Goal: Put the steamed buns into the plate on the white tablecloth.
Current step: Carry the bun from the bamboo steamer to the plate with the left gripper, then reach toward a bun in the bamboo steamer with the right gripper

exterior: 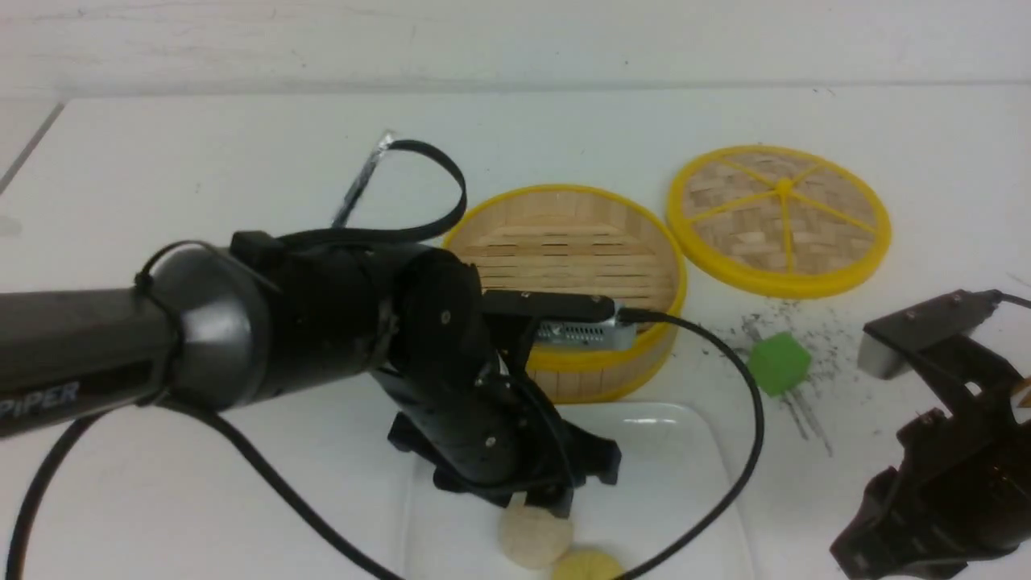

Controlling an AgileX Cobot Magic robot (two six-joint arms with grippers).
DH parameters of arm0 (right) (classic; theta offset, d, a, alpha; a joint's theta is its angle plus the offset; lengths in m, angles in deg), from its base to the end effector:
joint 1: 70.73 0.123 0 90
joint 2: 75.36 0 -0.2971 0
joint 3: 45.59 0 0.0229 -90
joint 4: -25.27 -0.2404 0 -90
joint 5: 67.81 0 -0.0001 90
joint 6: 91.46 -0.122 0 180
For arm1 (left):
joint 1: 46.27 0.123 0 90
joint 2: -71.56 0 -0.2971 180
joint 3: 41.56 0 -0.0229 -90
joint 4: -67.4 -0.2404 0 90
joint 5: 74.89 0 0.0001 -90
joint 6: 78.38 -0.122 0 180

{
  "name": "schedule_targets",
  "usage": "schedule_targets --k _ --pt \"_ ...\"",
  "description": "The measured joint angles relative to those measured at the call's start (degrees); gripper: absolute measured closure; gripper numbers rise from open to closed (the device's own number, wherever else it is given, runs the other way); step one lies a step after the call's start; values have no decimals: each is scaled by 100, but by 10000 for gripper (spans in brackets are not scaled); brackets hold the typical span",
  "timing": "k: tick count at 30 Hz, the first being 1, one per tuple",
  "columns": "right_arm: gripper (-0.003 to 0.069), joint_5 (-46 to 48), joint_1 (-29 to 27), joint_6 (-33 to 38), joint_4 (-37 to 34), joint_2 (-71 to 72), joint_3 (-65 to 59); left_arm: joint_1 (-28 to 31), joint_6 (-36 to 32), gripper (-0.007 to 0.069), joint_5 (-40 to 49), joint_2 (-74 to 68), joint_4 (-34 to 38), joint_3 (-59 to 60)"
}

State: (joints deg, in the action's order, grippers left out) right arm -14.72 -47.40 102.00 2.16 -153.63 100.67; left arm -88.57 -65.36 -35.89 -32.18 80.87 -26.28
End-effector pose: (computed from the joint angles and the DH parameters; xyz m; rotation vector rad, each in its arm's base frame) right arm 0.1733 0.1165 0.2344 -0.6257 2.7981 0.5423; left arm 0.2383 -0.2410 0.2037 0.5051 2.8023 -0.4876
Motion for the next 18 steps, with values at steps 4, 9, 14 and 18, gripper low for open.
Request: schedule_targets --k 4,9,14,18 --pt "557 77 0 18 -55 35 0 0 5 197 127 399 -110 -359" --pt "550 316 0 169 -191 164 350 284 -90 303 977 1186 -579 -1274" --pt "561 613 91 13 -363 -366 1391 964 -355 571 1809 1602 -999 -1945" --pt "645 606 109 -39 -425 -1193 2300 1586 -934 613 2142 1722 -1103 -2031"
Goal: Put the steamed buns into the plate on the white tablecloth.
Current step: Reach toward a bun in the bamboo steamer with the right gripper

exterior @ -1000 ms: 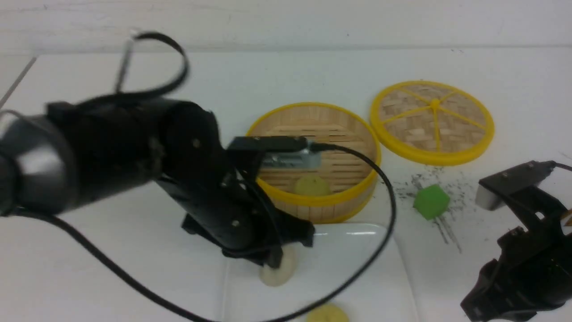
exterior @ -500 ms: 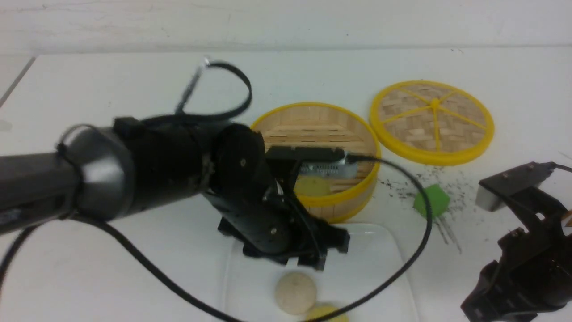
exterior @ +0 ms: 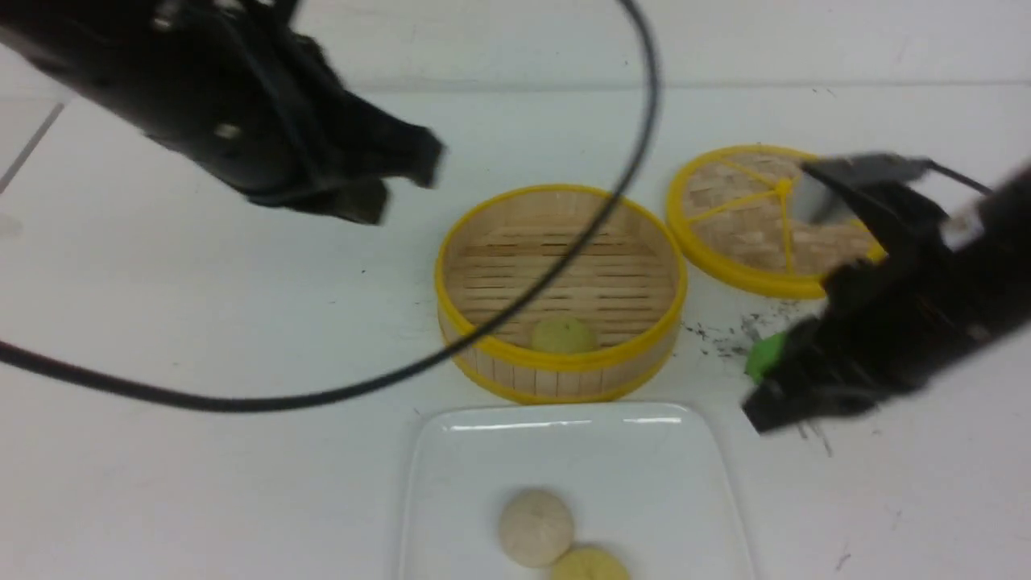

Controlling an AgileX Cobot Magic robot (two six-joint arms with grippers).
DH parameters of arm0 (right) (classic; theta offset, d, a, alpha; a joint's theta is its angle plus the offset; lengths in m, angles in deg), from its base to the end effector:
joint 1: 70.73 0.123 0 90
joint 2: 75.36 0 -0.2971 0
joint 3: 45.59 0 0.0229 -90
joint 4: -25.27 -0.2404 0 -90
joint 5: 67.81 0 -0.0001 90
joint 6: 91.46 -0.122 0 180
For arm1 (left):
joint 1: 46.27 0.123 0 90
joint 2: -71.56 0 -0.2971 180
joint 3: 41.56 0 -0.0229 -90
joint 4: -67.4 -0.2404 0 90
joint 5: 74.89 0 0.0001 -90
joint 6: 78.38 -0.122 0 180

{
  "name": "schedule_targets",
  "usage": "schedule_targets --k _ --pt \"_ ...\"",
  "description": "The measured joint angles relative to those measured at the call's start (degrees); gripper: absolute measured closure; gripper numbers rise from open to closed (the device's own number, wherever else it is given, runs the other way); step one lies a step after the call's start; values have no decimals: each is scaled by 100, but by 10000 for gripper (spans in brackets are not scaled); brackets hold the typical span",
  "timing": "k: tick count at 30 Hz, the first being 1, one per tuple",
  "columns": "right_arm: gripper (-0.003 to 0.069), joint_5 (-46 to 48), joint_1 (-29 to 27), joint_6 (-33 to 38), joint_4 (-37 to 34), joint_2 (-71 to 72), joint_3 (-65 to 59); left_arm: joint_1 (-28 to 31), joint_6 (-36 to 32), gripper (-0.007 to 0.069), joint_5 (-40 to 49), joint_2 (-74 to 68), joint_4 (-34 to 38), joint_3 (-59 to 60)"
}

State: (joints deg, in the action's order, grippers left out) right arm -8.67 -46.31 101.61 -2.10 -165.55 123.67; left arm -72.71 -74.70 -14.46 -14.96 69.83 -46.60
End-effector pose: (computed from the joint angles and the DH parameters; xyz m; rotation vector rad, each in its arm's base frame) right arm 0.2397 0.1617 0.2938 -0.6556 2.6882 0.6814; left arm 0.2590 -0.1338 0.3818 0.4826 2.4496 -0.2771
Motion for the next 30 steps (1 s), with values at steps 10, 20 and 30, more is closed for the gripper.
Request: schedule_targets --k 10,20,30 --pt "633 -458 0 162 0 -2170 2024 725 -197 613 158 7 237 0" --pt "291 -959 0 517 -252 -3491 2677 725 -209 608 160 -63 533 0" --pt "386 -1087 0 1077 -816 -3779 2719 725 -209 605 160 -331 614 -4"
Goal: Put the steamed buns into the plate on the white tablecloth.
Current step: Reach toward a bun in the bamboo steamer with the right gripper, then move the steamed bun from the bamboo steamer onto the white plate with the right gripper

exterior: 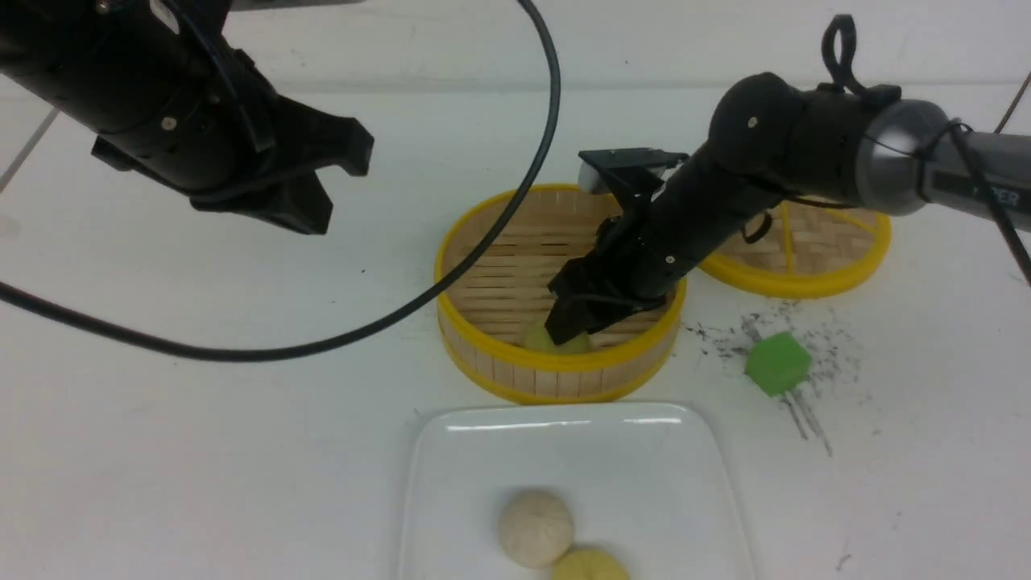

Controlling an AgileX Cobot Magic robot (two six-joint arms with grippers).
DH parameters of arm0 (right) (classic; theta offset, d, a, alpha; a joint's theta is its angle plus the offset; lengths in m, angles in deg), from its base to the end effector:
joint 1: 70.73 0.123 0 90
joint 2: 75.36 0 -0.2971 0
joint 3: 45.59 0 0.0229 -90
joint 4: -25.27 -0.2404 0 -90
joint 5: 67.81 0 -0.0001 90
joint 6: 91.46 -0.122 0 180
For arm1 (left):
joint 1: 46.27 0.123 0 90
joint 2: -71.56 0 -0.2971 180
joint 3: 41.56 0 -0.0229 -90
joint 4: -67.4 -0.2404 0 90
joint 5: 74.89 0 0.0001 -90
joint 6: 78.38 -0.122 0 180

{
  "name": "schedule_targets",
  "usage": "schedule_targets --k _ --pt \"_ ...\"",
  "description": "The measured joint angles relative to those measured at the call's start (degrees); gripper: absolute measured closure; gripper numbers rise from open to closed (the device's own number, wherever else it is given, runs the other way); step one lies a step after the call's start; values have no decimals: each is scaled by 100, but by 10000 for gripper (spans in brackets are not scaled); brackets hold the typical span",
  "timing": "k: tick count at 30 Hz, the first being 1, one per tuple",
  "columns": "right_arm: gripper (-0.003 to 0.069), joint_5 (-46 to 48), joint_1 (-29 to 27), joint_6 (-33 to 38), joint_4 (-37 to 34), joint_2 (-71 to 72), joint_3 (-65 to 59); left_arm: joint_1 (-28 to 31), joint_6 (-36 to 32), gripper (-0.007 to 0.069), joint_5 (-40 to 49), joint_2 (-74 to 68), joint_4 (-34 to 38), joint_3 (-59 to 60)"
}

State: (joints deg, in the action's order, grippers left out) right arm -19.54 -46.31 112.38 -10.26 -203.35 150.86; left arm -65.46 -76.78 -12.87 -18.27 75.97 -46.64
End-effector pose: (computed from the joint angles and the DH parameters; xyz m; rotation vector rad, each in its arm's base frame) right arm 0.3998 0.2397 0.1914 -0.6757 2.6234 0.7423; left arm 0.2810 -0.1148 0.3640 0.3550 2.5545 -0.3333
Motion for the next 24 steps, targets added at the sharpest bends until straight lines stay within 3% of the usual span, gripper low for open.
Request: schedule_targets --k 2,3,5,11,18,22,24 --pt "515 -3 0 72 -8 0 0 0 0 605 0 -20 6 0" --pt "614 -3 0 125 -8 0 2 0 0 605 0 -21 6 0" --pt "650 10 -26 147 -8 18 7 0 0 604 23 -26 6 0" --pt "653 458 -278 142 84 538 7 0 0 603 63 -26 6 0" --pt "647 1832 -466 -214 222 2106 -576 0 0 603 63 -26 6 0" --pt "644 1565 -142 -224 144 2552 -1611 0 0 603 63 -26 -2 0" --pt "641 944 217 -226 119 2667 -2474 0 0 603 63 -26 -2 0"
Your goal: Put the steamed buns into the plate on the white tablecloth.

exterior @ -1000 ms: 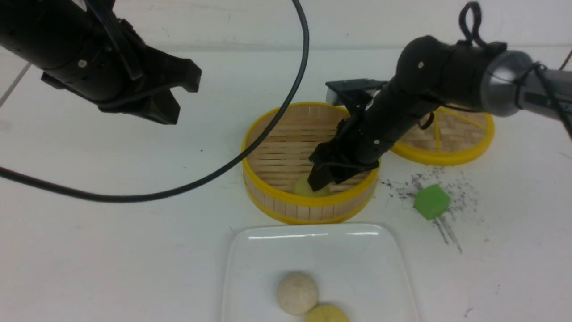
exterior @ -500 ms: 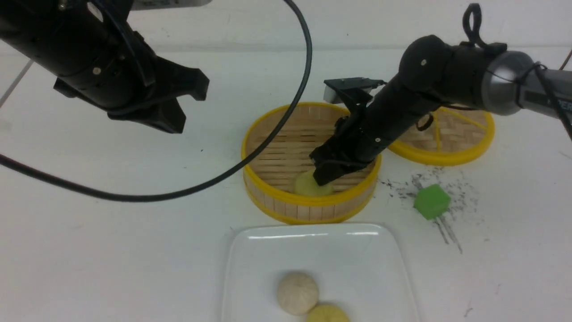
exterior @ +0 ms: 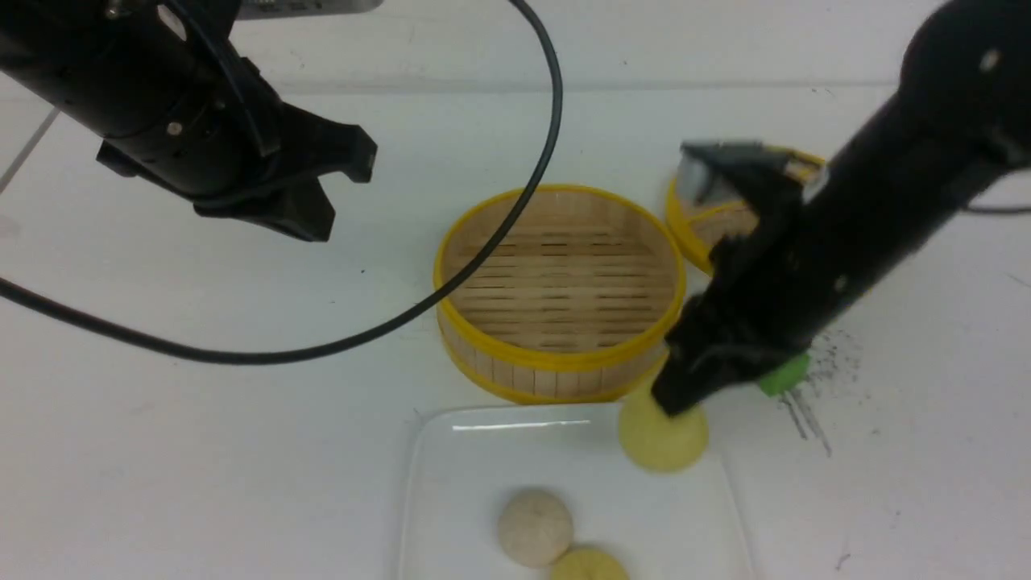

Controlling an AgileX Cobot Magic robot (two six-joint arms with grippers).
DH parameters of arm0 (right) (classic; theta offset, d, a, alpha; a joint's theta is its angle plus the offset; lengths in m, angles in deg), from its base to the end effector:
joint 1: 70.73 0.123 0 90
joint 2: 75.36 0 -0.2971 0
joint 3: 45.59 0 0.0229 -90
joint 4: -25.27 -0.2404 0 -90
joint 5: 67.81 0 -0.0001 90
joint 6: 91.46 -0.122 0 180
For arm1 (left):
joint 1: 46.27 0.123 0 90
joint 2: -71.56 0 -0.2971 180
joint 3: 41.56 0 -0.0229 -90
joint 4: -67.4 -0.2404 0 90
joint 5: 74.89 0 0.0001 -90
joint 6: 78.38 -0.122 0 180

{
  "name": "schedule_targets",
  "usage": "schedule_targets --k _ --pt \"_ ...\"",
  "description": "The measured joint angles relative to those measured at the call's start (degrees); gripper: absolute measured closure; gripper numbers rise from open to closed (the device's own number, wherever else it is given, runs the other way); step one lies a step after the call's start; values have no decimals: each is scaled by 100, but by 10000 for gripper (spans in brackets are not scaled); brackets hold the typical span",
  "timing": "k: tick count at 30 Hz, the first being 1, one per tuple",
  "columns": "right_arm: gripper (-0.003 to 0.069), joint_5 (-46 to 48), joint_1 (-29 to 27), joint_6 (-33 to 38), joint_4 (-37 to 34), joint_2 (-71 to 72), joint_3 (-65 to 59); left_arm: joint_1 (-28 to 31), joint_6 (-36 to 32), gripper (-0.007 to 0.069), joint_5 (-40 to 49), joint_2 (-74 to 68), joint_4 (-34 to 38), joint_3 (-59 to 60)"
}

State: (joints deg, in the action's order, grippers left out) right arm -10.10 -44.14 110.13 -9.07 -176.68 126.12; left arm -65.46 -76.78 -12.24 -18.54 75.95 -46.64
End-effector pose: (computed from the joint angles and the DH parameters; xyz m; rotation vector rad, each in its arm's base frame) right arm 0.2647 0.1976 0.2531 -0.8000 2.7283 0.8004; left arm 0.2809 -0.1148 0.3618 0.3580 2.5700 -0.3305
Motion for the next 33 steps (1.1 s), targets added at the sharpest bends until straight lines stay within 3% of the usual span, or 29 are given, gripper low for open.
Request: schedule_targets --k 3,5,6,10,11,13,16,19,22,26,27,30,33 --pt "628 -1007 372 -5 -13 -21 -868 0 0 603 -6 0 -13 0" --pt "623 -1180 456 -5 -36 -39 -1006 0 0 603 -17 0 -20 0" --pt "598 -1696 547 -5 -51 -74 -1228 0 0 603 -36 0 -15 0" --pt "514 -2157 580 -12 -64 -153 -1340 0 0 603 -61 0 -21 0" --pt "449 -2291 580 -83 -77 -160 -1353 0 0 603 -85 0 -21 0" --pt "352 -2340 574 -142 -91 -137 -1353 0 0 603 -97 0 -21 0" --pt "265 -2145 480 -231 -64 -16 -1292 0 0 603 -113 0 -16 0" --pt "219 -1456 187 -423 189 396 -977 0 0 603 -113 0 -16 0" --pt "256 -813 -195 -661 672 970 -679 0 0 603 -113 0 -16 0" --pt "439 177 -797 -1048 1541 1994 -375 0 0 601 -113 0 -16 0" --pt "439 177 -829 -1067 1587 2056 -368 0 0 601 -113 0 -16 0" --pt "644 856 -1339 -1477 2311 3256 -332 0 0 596 -113 0 -16 0" --pt "673 801 -1549 -1665 2593 4290 -423 0 0 593 -113 0 -16 0"
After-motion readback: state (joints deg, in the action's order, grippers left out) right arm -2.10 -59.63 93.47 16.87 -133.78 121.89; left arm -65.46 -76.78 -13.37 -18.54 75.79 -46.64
